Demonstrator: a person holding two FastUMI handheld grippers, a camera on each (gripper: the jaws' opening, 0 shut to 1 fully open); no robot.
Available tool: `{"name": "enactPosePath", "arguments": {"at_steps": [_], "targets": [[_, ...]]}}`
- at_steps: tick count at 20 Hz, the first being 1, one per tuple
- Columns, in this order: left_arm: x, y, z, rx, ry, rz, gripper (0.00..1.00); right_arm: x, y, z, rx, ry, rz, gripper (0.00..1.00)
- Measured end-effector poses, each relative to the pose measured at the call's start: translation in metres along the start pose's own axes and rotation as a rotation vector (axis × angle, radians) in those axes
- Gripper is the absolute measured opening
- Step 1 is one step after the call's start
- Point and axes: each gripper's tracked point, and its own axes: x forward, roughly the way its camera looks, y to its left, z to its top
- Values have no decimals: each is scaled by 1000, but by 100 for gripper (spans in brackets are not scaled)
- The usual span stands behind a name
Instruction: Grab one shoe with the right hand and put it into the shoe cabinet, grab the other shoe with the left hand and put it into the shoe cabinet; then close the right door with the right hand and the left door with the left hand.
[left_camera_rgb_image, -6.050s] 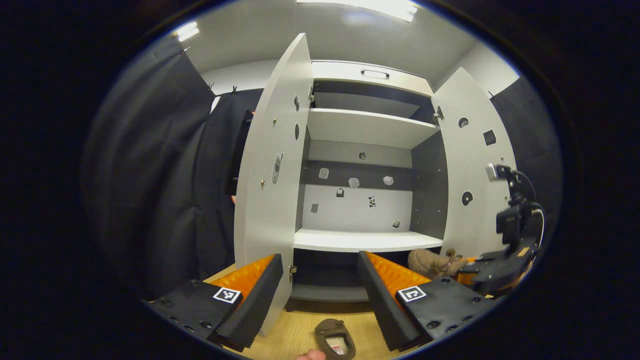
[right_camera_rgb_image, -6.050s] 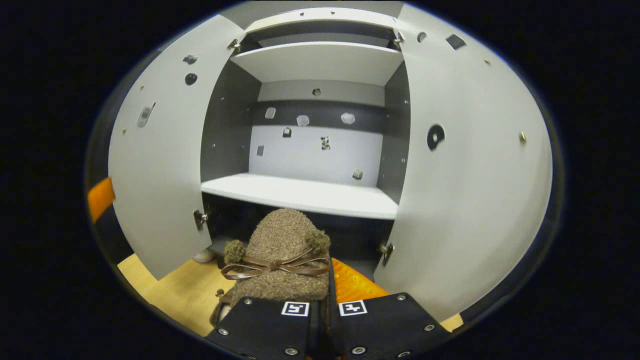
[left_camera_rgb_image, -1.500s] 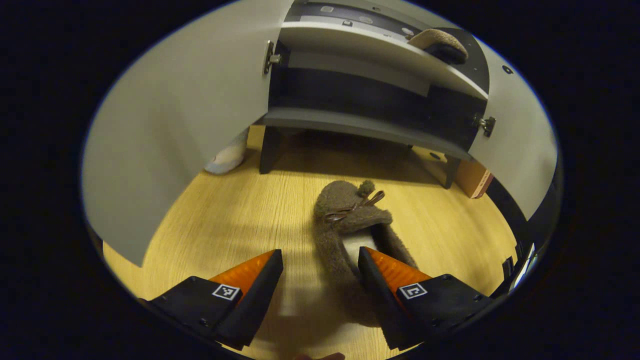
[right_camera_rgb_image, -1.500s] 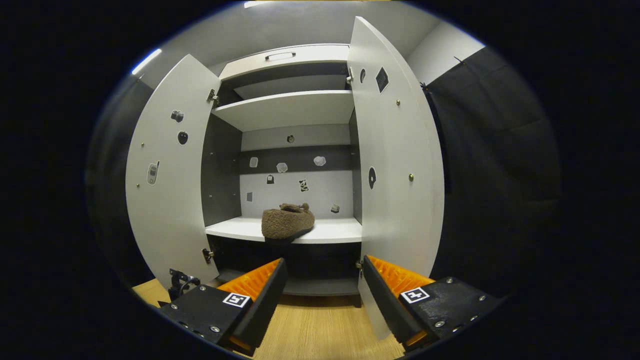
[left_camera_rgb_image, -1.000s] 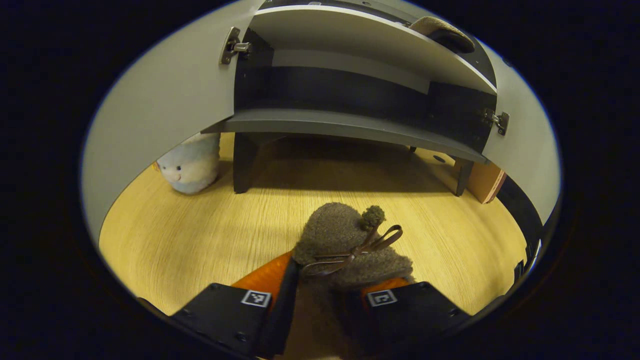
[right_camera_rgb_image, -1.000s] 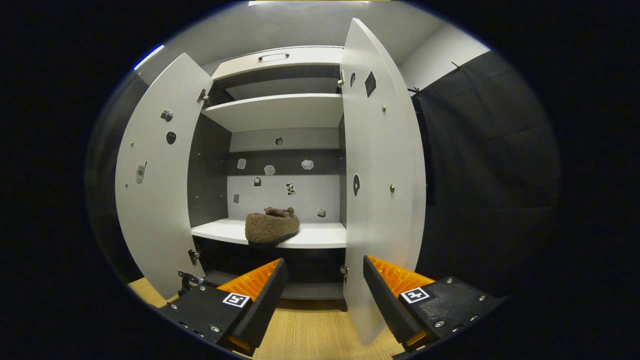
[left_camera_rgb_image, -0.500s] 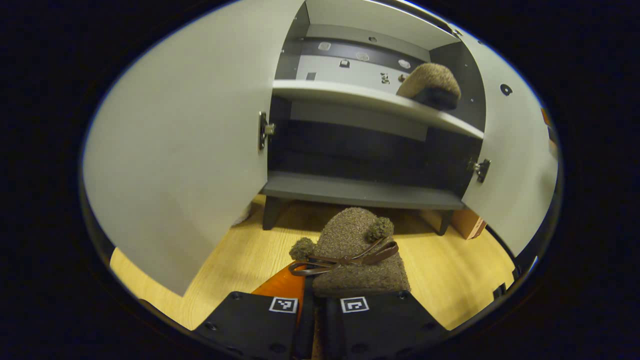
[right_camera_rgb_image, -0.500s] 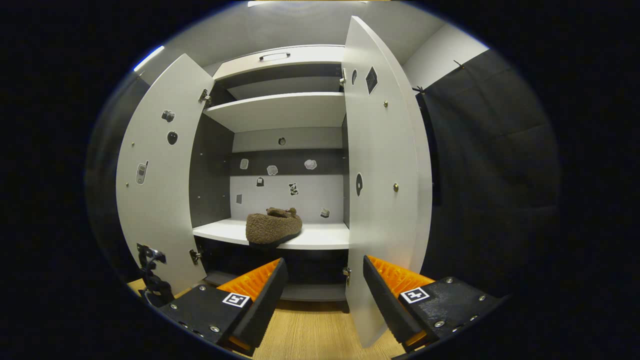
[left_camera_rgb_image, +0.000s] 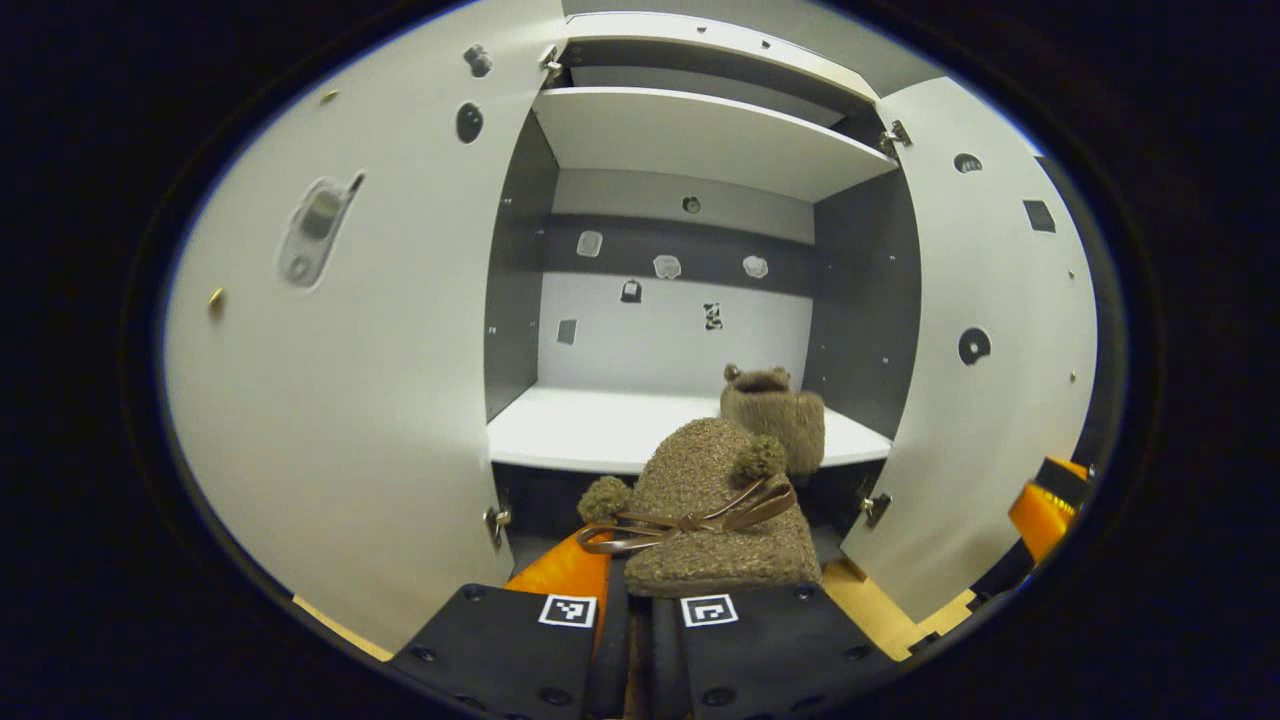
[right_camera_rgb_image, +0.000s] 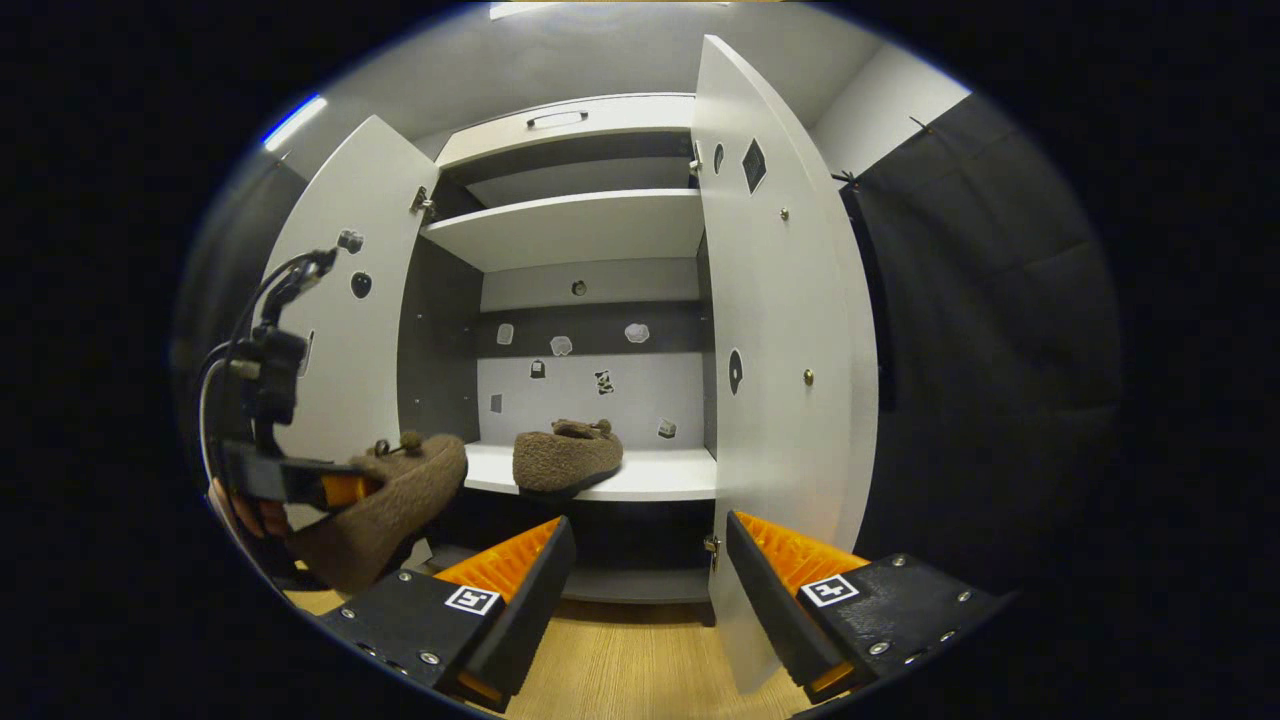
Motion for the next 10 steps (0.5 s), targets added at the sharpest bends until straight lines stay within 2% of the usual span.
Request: {"name": "enactPosePath", "arguments": {"at_steps": [2, 3, 5, 8, 10], "targets": [[69, -4, 42, -16, 10, -23, 17, -3, -2, 2, -2, 6, -5, 94], [92, -2, 47, -24, 36, -19, 17, -4, -2, 3, -5, 10, -8, 94], [132, 1, 50, -31, 73, -3, 17, -6, -2, 6, -9, 15, -12, 93], [181, 10, 43, 14, 121, 32, 17, -10, -4, 9, -13, 15, -21, 93], [202, 14, 35, 21, 152, 52, 17, -12, -5, 10, -10, 20, -22, 94]]}}
